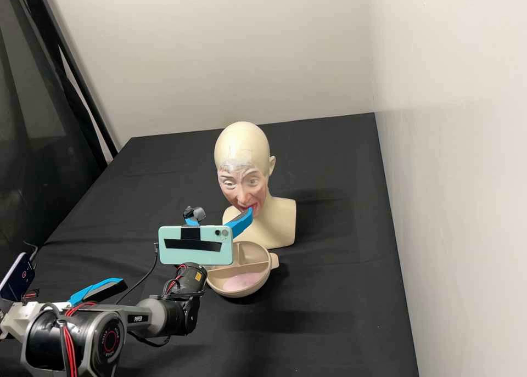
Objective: Feed the grandma with a spoon
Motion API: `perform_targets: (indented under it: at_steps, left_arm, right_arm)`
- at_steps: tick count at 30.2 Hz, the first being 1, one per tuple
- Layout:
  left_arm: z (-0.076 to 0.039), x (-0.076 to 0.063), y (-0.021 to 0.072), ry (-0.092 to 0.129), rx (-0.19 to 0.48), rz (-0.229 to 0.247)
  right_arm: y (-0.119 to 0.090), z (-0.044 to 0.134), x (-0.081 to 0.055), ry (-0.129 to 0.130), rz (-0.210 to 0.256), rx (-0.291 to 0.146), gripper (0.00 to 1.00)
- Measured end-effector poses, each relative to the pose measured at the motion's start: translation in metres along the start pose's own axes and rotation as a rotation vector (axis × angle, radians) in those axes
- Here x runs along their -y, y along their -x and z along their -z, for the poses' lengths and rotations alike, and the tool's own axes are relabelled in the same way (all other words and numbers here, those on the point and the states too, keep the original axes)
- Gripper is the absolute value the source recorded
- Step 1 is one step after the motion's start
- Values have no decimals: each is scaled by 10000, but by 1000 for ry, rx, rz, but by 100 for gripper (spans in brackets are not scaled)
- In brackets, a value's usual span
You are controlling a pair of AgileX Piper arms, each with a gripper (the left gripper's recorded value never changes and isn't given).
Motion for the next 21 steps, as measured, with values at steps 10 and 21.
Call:
perform_targets:
  at_steps: [10,21]
  left_arm:
    - [0,0,0,0,0,0]
    - [158,110,172,3,-39,51]
  right_arm:
    - [0,0,0,2,0,0,100]
    - [0,0,0,2,0,0,100]
